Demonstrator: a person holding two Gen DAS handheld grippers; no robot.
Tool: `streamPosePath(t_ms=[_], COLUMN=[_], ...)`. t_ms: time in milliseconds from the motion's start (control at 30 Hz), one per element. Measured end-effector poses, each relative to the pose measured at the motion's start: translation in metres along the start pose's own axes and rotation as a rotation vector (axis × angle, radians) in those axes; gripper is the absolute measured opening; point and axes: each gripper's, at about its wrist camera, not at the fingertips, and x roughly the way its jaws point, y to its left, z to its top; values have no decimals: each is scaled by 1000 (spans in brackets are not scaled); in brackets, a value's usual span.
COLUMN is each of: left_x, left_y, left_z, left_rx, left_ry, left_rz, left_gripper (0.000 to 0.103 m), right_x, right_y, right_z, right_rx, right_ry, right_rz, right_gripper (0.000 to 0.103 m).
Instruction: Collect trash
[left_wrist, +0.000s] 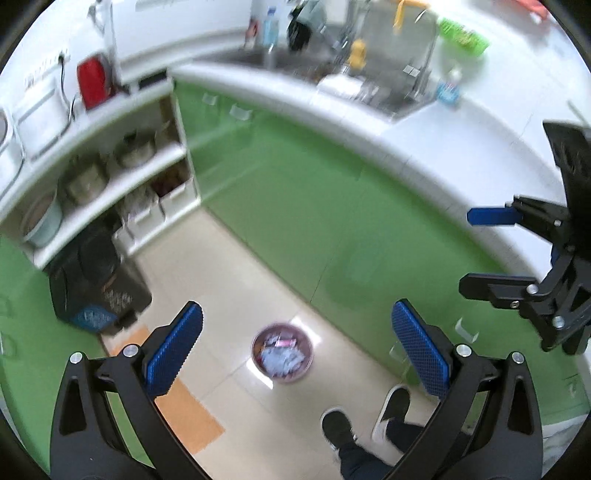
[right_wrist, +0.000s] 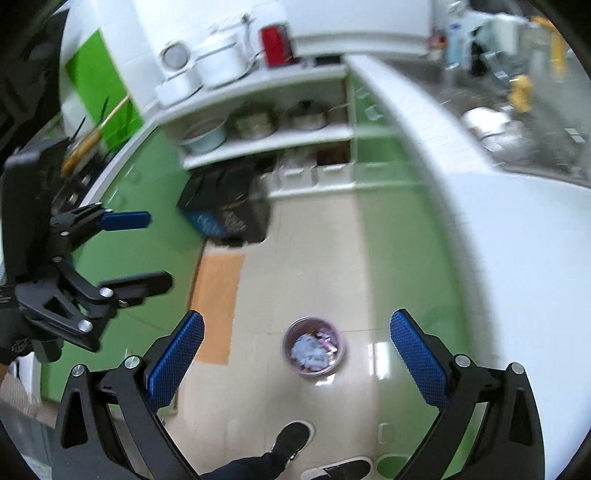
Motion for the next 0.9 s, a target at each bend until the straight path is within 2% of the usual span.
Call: streamPosePath(t_ms=[200, 533, 767, 900], left_x=[-43, -71, -73, -68], left_y=[-49, -139, -198, -231], left_z=[47, 98, 117, 122], left_rx=[27, 138, 182, 207], left_ry=[-82, -129, -129, -122], left_rz=[-84, -193, -208, -204], left_gripper=[100, 100, 100, 100], right_x=[-81, -197, -247, -260], right_y=[-30, -84, -113, -127], right_z=[-9, -52, -77, -89], right_rx=[106, 370, 497, 530], right_ry=[-99, -187, -248, -247], right_rz=[-153, -435, -532, -555], right_gripper=[97, 97, 97, 97])
